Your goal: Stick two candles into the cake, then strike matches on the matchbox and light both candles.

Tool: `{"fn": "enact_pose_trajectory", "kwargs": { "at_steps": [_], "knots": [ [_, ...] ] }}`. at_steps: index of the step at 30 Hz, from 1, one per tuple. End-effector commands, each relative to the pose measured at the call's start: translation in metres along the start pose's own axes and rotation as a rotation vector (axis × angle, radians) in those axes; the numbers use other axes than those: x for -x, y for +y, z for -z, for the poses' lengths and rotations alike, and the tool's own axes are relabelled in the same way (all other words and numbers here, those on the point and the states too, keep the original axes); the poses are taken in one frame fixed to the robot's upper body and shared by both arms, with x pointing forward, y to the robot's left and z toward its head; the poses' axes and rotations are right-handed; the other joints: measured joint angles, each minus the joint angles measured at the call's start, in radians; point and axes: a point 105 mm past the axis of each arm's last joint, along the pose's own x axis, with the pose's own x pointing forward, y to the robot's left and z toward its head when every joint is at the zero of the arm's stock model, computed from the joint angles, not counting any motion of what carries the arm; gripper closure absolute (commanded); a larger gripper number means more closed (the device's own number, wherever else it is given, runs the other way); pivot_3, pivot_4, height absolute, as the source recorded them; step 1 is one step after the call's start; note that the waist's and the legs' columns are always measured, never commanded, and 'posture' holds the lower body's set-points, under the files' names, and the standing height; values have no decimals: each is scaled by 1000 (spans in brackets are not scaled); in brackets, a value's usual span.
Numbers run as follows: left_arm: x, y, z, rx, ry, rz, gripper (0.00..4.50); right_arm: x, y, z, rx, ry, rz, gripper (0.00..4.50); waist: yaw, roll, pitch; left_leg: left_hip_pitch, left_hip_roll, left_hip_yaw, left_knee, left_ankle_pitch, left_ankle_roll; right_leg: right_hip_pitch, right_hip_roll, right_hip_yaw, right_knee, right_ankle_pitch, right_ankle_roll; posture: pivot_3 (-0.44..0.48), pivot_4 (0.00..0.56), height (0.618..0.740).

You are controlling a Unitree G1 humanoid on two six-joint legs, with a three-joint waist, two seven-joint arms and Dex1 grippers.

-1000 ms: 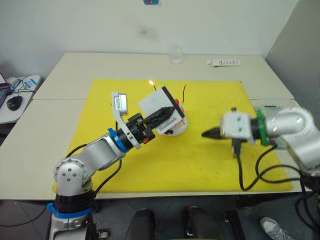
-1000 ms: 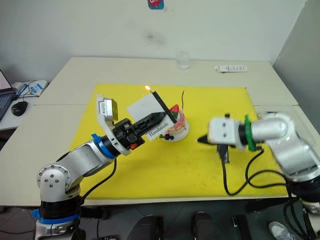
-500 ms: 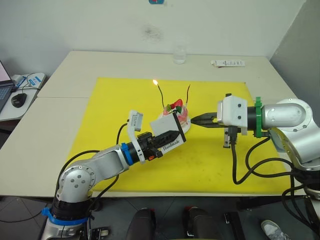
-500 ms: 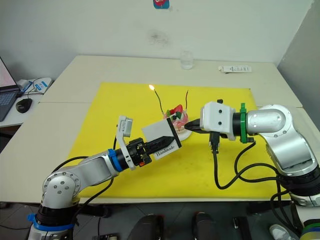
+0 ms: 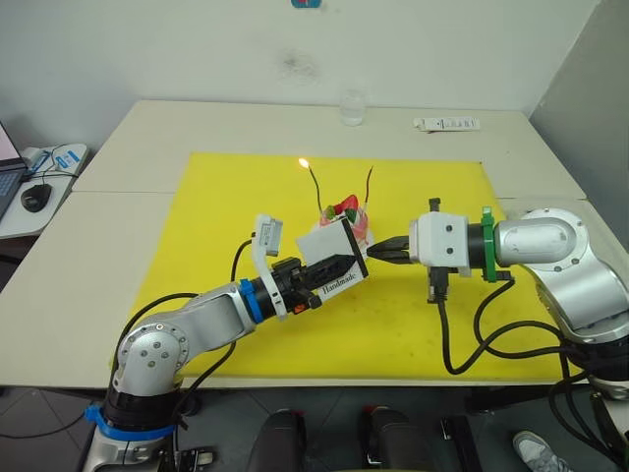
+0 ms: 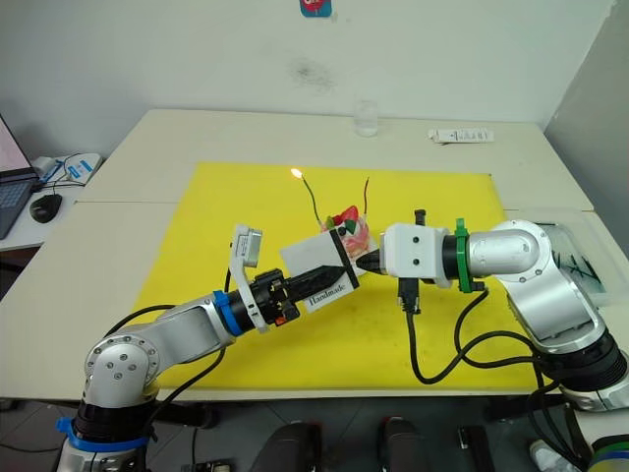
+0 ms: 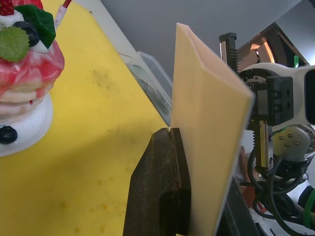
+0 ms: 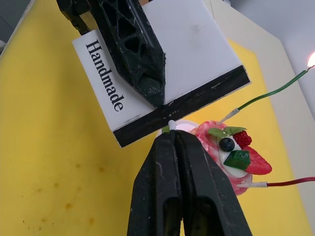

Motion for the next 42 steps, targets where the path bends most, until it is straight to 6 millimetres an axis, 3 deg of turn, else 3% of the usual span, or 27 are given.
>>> {"fn": "enact_pose_trajectory", "kwargs": {
  "at_steps": [1,10,17,19,21,24,26,31,42],
  "knots": [
    [-1,-13,-6,-17,-22,51,4500,0,-3,-6,34,-12,14,4491,0,0,0,0,0,0,0,0,0,0,0,0,0,0,0,0,150,740],
    [-2,-13,-6,-17,-26,55,4500,-5,1,-5,68,-5,-9,4491,0,0,0,0,0,0,0,0,0,0,0,0,0,0,0,0,150,740],
    [-4,-16,-10,-32,-42,71,4500,-21,18,-2,176,11,-118,4491,0,0,0,0,0,0,0,0,0,0,0,0,0,0,0,0,150,740],
    [-8,-26,-28,-55,-82,116,4500,-17,36,0,215,4,-235,4491,2,0,0,0,0,0,0,0,0,0,0,-1,0,0,0,0,150,740],
    [-12,-48,-61,-112,-139,204,4500,4,54,14,222,69,-378,4491,21,-3,2,-1,-1,-2,0,0,0,0,1,-3,0,0,0,0,150,740],
    [-9,-64,-91,-157,-178,259,4500,38,50,31,206,175,-437,4491,24,-2,2,-4,0,-1,3,0,0,1,0,-8,-1,0,0,0,150,740],
    [-5,-63,-85,-170,-146,252,4500,50,31,34,196,210,-367,4491,6,2,0,0,-2,6,2,0,1,1,-2,-3,-2,0,2,0,150,740],
    [0,-42,-40,-125,-47,179,4500,59,-9,29,149,217,-187,4491,-18,-2,2,8,2,8,-1,0,0,5,-2,2,0,0,3,0,150,740],
    [14,-35,-10,-135,54,150,4500,53,-42,32,26,177,63,4491,-3,-2,2,7,2,1,-1,1,-2,6,-1,-2,2,-4,-4,0,150,740]
  ]
}}
